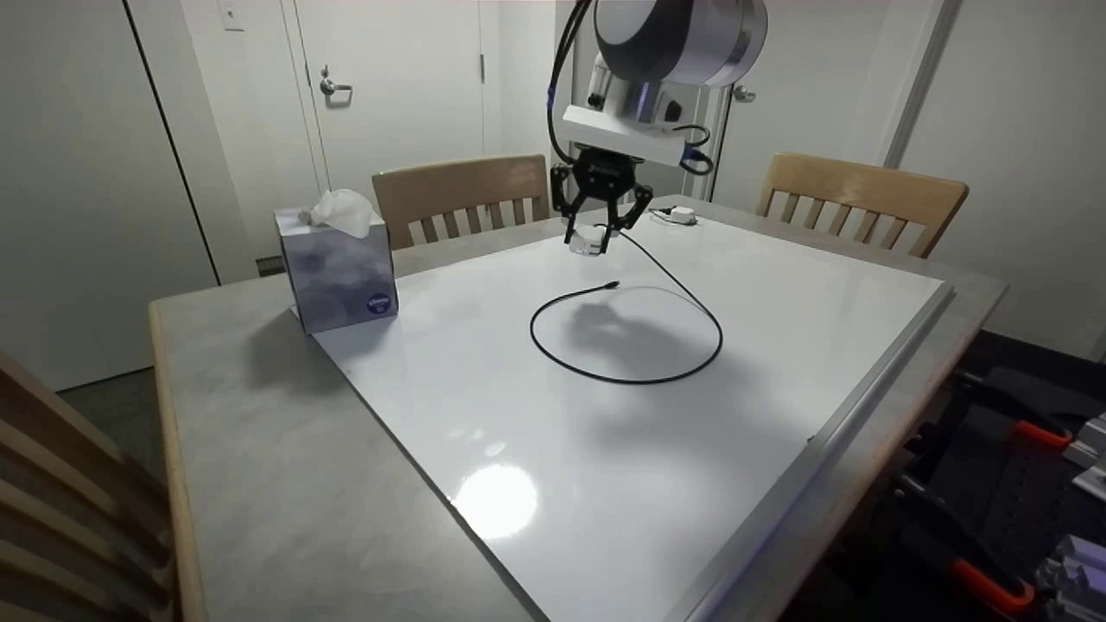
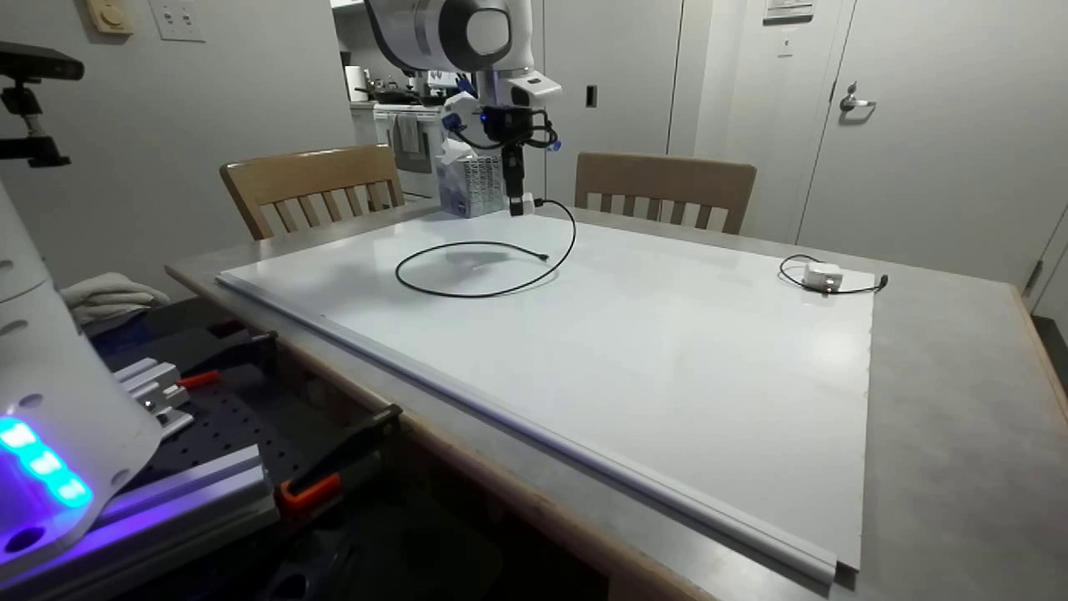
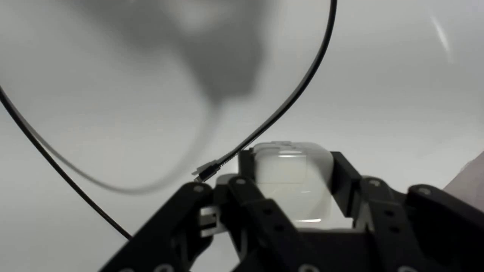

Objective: Lay the charger across the board

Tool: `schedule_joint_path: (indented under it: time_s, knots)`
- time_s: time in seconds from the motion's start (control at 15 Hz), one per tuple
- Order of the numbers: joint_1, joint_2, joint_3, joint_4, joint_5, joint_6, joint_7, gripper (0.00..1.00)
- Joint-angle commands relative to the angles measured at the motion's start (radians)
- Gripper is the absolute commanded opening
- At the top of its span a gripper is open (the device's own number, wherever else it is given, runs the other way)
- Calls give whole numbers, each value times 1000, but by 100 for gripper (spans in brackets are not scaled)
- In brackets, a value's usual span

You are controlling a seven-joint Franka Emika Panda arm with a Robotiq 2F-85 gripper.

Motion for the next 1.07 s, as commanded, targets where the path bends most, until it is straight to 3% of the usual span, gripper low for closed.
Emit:
schedule_joint_path:
  time_s: [0.0, 0.27, 0.53, 0.6, 0.87, 0.93, 1.0]
  knots:
    - [28, 10, -57, 9, -56, 7, 98, 26]
    - [36, 25, -159, 0, -119, 57, 317, 26]
    - [-24, 23, -189, -13, -74, 69, 443, 26]
    - [-20, 27, -172, 2, -112, 46, 407, 51]
    - [-44, 28, -178, 1, -102, 46, 441, 51]
    - [-42, 28, -177, 1, -101, 47, 445, 26]
    - [-21, 40, -198, 10, -122, 43, 476, 26]
